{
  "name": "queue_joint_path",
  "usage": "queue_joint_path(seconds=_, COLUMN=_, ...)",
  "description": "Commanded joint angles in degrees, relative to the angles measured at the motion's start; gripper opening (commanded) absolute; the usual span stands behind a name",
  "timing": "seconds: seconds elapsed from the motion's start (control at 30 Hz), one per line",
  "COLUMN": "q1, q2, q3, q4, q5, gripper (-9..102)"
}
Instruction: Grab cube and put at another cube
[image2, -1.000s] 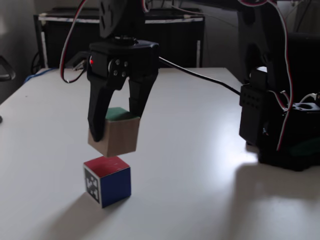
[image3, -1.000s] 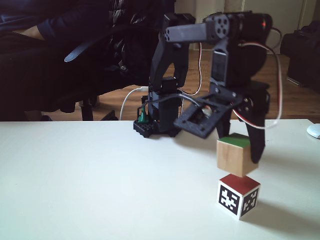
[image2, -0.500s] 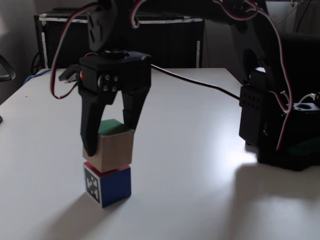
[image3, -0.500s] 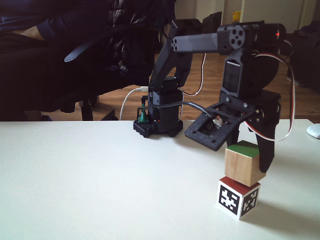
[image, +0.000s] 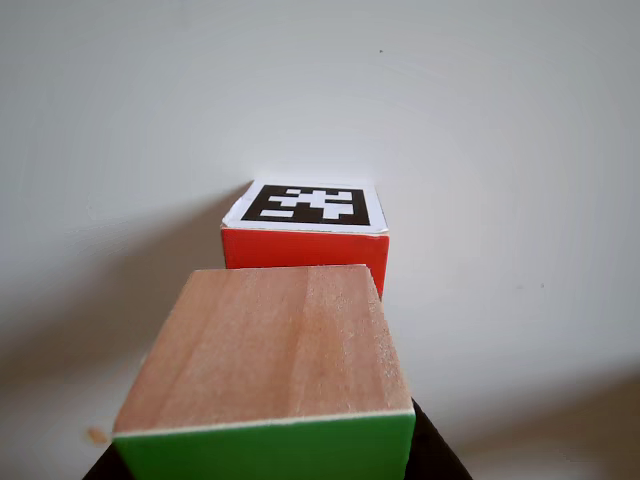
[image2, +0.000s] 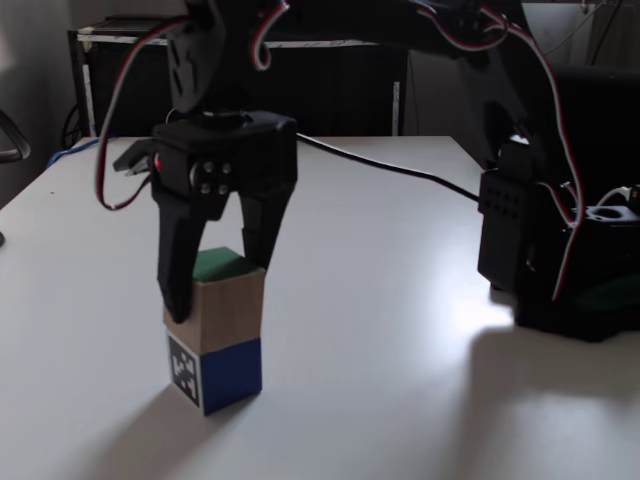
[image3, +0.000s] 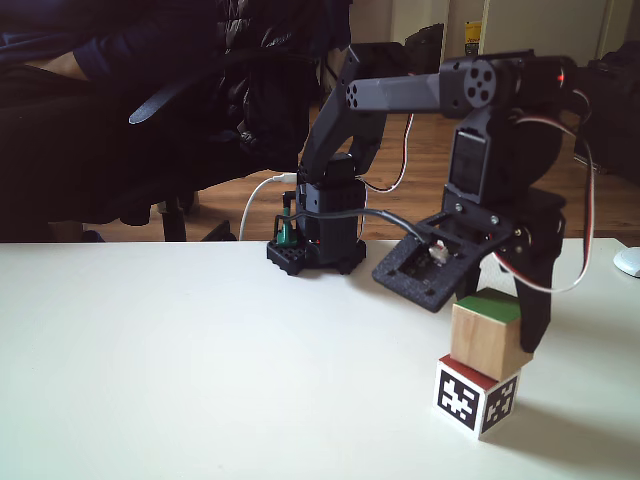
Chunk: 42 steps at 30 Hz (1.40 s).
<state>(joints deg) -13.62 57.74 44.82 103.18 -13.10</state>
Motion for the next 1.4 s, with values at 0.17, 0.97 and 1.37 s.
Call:
queue_joint_path(seconds=0.17, q1=1.93, q2=0.0, q3=-3.08, q4=0.26, q5=-1.23, gripper=22)
queue_joint_path(seconds=0.97, q1=1.05, q2=1.58, q3=-0.26, q4=0.35, q5=-1.58, gripper=42)
queue_joint_path(seconds=1.37, q1=-3.87, q2=33.49, q3=24.43, q4=0.35, q5=0.0, gripper=42)
